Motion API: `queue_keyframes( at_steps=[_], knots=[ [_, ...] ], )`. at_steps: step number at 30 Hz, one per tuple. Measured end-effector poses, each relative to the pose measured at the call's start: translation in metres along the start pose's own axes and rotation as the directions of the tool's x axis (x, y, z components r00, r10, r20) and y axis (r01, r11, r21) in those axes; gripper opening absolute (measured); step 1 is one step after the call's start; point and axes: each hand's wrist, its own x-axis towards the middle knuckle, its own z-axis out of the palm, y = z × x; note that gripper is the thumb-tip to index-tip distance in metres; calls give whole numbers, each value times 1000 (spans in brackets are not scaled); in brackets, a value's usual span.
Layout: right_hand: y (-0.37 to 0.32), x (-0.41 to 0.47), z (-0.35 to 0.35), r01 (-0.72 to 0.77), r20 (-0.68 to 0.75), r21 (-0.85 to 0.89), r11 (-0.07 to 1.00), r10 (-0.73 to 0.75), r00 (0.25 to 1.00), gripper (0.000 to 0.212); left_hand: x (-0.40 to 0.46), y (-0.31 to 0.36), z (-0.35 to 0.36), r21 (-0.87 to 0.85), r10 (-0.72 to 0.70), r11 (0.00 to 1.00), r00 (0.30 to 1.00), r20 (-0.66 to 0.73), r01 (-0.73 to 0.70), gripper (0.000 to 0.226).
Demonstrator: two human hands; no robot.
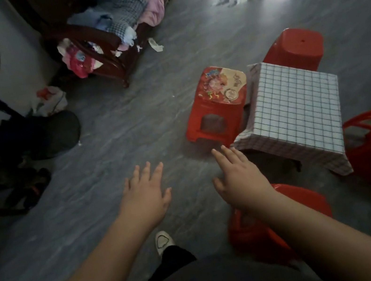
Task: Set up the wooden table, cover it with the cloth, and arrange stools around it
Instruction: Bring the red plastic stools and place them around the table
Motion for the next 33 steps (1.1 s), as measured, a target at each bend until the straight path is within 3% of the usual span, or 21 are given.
queue_keyframes(
  at_steps=[5, 10, 19, 33],
  knots=[
    [-73, 49, -10, -2, -21, 15, 1000, 3, 1000, 74, 42, -77, -46, 7, 1, 1000, 1000, -23, -1, 73],
    [-92, 96, -26, -46, -24, 20, 999, 46, 999, 73, 84, -107, -73, -28, -4, 1000, 1000, -19, 3, 74],
    [-64, 203, -42, -163, -23, 95, 982, 166, 986, 71, 216, -86, -126, 38, 131, 991, 991, 0, -131, 74],
    [-9, 448, -123, -220, 82, 211, 952, 207, 975, 73, 470, -57, -211, 25, 122, 992, 989, 89, -125, 73]
  ],
)
